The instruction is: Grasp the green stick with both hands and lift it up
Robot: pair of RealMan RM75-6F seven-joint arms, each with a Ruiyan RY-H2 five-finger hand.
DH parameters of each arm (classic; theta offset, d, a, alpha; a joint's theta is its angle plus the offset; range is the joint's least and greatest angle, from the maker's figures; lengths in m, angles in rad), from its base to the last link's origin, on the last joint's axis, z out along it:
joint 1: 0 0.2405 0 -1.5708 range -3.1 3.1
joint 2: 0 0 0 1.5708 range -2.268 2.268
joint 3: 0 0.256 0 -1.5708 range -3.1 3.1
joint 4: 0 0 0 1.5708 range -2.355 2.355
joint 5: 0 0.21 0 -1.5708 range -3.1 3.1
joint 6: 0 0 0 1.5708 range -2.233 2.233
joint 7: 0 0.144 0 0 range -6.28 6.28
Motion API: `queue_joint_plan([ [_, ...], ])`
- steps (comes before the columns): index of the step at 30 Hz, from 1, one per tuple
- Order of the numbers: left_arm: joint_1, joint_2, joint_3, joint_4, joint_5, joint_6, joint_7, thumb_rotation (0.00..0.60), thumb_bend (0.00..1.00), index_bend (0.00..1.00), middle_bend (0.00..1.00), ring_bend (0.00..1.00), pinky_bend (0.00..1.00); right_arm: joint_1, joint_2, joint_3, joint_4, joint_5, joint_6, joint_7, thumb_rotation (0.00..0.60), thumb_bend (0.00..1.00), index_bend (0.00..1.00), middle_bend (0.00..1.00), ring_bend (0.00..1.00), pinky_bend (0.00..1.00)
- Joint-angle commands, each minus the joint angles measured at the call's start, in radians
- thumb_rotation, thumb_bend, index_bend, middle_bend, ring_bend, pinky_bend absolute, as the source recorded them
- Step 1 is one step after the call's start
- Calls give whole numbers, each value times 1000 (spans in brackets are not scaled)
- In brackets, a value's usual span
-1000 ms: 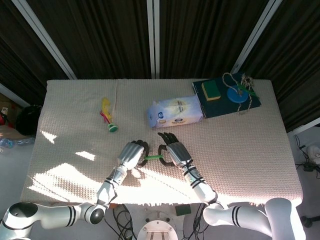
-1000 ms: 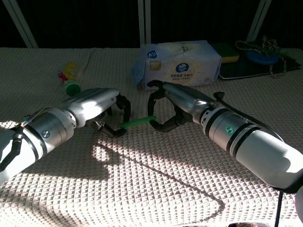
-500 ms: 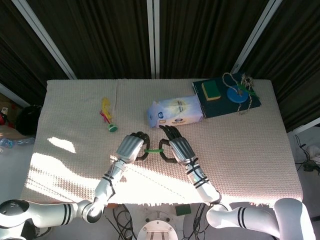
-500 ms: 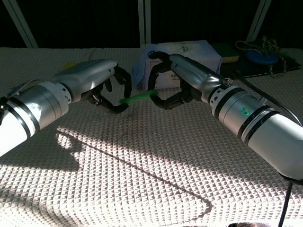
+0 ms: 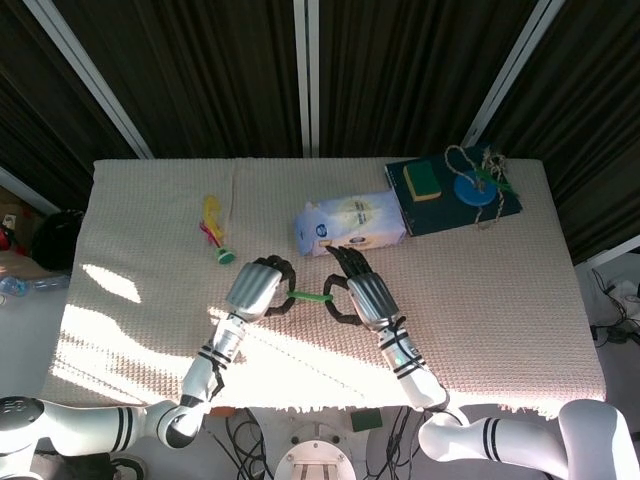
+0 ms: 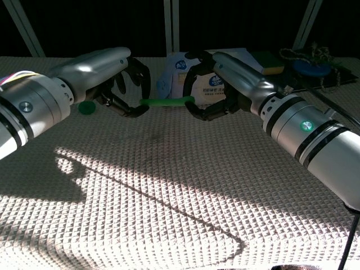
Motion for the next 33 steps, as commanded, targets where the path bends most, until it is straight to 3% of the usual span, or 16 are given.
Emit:
queue_joint_plan([
  [1,2,4,0,-8,0,12,5,586,299,568,465,350,431,-2,7,1,-11,-4,8,-3,600,424,559,26,0,0],
  [33,69,110,35,-60,-17,86,-36,587,300,601,509,389,450,-77,100,7,-76,12,90,33,600,426,561,26,0,0],
])
